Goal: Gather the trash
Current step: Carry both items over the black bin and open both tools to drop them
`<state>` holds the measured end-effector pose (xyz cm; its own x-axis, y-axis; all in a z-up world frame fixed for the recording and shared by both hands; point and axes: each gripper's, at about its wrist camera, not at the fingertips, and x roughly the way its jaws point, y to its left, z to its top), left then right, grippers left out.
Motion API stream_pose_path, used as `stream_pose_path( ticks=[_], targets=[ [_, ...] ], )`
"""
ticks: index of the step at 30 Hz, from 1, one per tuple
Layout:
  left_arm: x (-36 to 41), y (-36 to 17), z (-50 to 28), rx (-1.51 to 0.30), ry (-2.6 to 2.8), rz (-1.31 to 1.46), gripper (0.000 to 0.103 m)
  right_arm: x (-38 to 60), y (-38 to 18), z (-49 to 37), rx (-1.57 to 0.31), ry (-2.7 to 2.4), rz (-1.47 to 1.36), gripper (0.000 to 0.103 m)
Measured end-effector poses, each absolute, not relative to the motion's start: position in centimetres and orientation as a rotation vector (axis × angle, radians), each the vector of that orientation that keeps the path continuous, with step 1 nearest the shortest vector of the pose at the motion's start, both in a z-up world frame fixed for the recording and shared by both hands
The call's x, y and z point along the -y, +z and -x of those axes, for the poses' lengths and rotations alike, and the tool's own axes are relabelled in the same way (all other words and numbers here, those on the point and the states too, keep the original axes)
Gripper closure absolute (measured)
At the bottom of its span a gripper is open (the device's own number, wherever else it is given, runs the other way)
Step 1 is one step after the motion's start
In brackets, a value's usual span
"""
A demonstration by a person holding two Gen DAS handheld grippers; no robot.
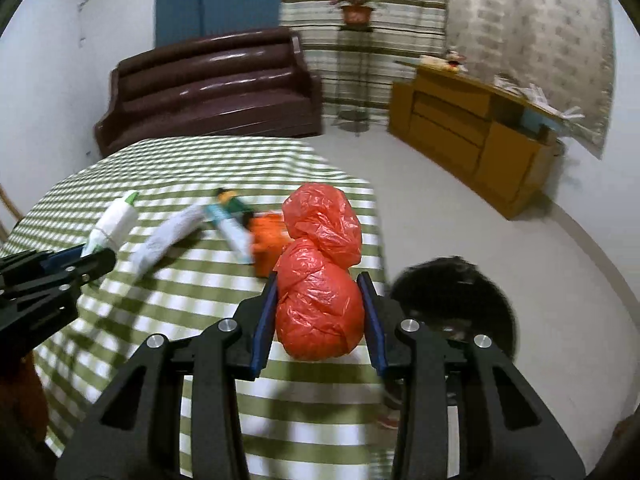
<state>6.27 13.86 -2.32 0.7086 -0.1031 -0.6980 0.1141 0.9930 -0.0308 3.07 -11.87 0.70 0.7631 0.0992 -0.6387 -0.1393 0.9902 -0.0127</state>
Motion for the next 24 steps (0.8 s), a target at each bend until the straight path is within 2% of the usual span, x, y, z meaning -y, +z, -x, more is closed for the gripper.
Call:
stream_pose_path(
  ticks=[13, 24],
  targets=[
    [-3.2, -1.8, -8.8, -0.732, -0.284, -0.08, 0.072, 21.0, -0.4, -4.2, -0.69, -0.07, 0.001, 0.066],
    [3.4, -3.3, -10.4, -0.745, -0.351, -0.138, 0.072, 24.7, -1.9, -4.8, -0.704, -0.123, -0.044, 0.066]
  ],
)
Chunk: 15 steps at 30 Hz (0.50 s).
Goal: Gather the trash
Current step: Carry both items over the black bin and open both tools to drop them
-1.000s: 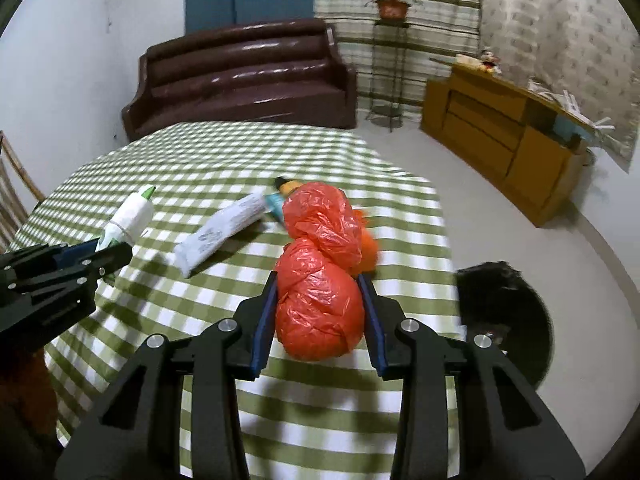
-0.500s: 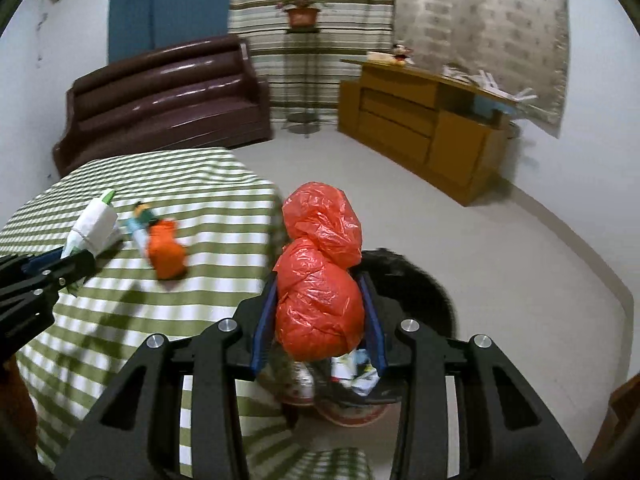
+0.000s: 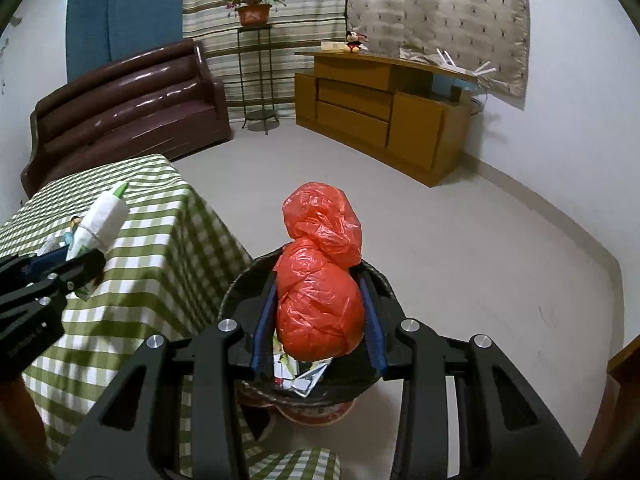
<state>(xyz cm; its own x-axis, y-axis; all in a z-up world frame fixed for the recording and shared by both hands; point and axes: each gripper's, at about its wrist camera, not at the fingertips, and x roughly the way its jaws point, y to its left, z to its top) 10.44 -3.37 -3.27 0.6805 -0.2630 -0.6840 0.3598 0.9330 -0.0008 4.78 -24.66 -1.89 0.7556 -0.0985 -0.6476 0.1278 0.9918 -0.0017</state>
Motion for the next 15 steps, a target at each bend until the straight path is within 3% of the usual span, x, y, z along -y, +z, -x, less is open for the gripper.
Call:
stream_pose_path(
  ticks=[15],
  targets=[
    [8.3, -4.7, -12.8, -0.76, -0.377, -0.207, 0.072, 27.4, -3.8, -6.2, -0.723, -0.139, -0.093, 0.065]
  ],
)
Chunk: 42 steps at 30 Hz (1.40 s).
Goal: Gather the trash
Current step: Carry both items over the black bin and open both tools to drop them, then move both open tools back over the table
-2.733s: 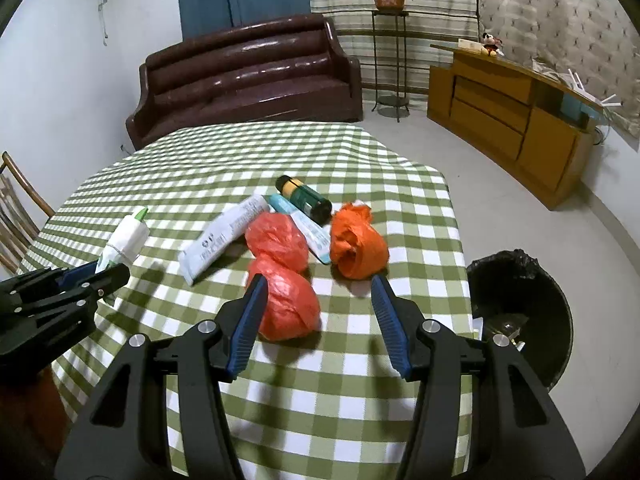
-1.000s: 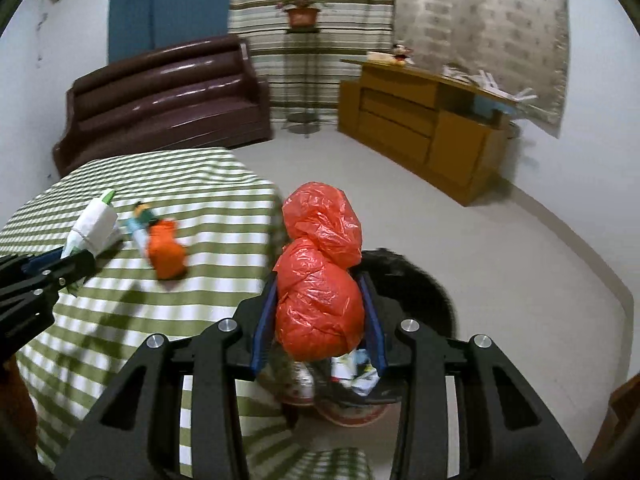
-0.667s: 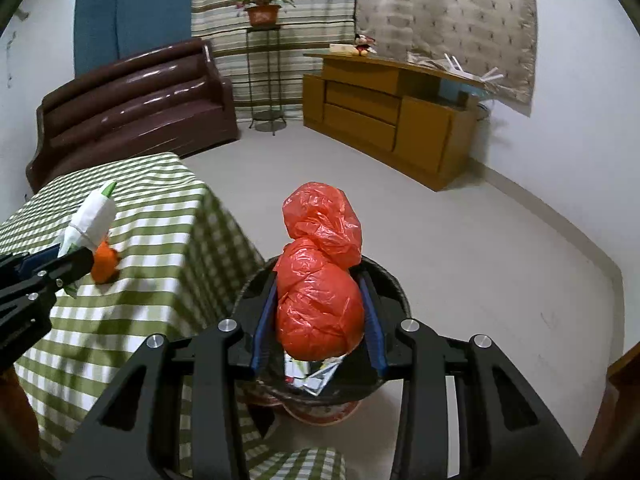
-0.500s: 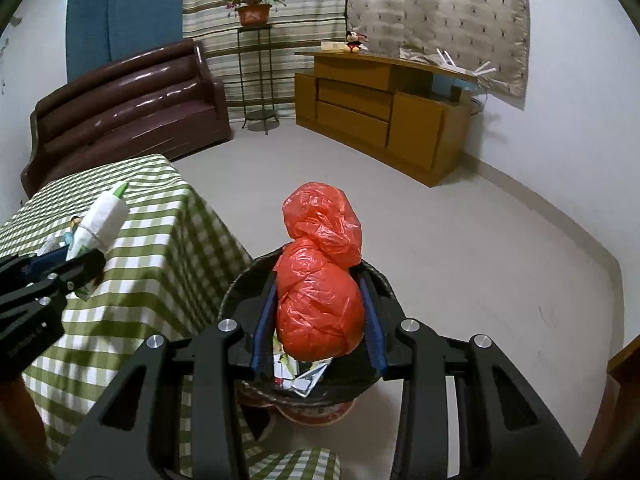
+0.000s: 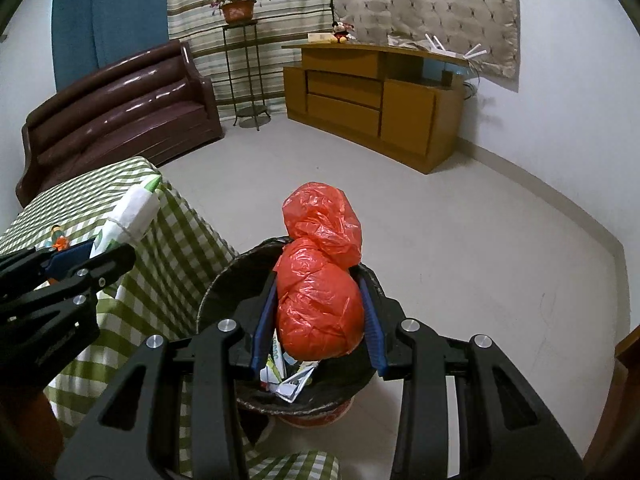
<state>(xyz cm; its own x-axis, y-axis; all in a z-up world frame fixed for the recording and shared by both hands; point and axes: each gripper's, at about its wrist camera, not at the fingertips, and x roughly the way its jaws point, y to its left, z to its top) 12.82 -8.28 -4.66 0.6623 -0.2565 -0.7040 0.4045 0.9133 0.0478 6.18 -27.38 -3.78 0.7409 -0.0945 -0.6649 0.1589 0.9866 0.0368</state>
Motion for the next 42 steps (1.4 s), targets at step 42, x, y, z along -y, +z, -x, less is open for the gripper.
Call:
stream_pose_path(
  ticks=[42],
  targets=[
    [4.8, -3.1, -11.9, -0.762, -0.314, -0.159, 0.051, 25.3, -2.6, -5.4, -0.717, -0.126, -0.112, 0.035]
  ],
)
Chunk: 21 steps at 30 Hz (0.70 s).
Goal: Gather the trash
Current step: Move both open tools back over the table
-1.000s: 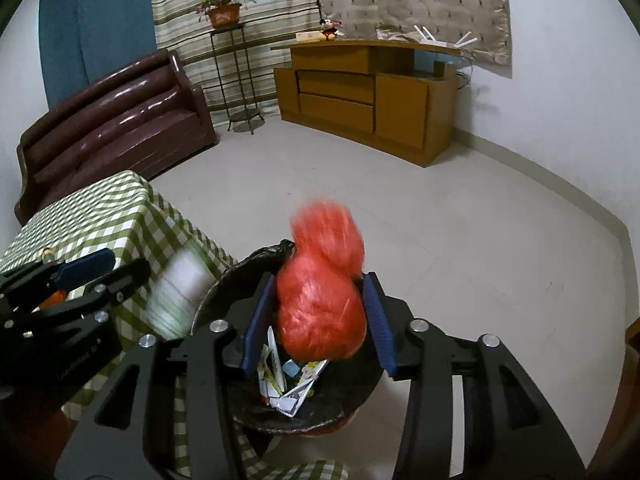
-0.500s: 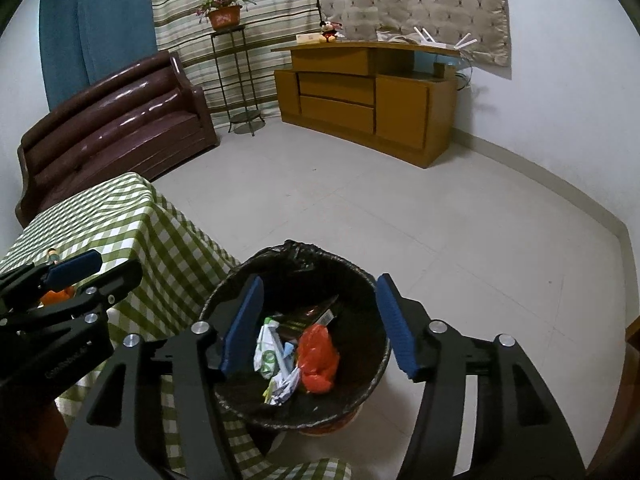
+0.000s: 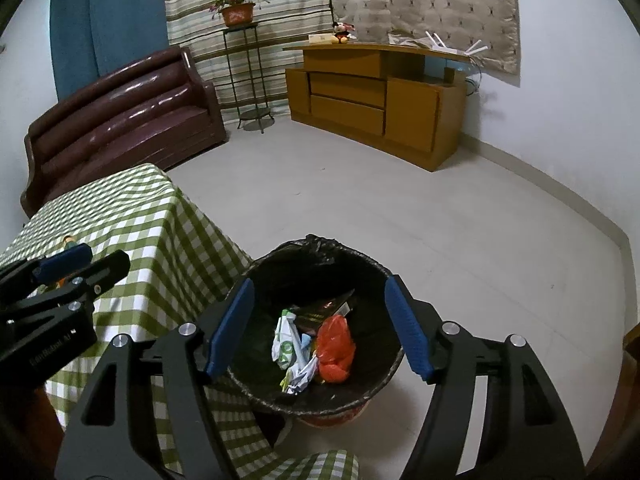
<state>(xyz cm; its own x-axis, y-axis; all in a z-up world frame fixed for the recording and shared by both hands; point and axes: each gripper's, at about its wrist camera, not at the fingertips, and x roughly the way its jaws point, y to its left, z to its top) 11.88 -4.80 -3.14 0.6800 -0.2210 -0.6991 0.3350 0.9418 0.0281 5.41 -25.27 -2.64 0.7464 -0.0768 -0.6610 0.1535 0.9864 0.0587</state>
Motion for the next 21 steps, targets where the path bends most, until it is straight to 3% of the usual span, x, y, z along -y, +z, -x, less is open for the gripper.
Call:
stream_pose_path(
  ticks=[21],
  targets=[
    [-5.5, -3.2, -9.3, -0.771, -0.156, -0.099, 0.047, 17.6, -1.4, -4.9, -0.724, -0.013, -0.046, 0.027]
  ],
)
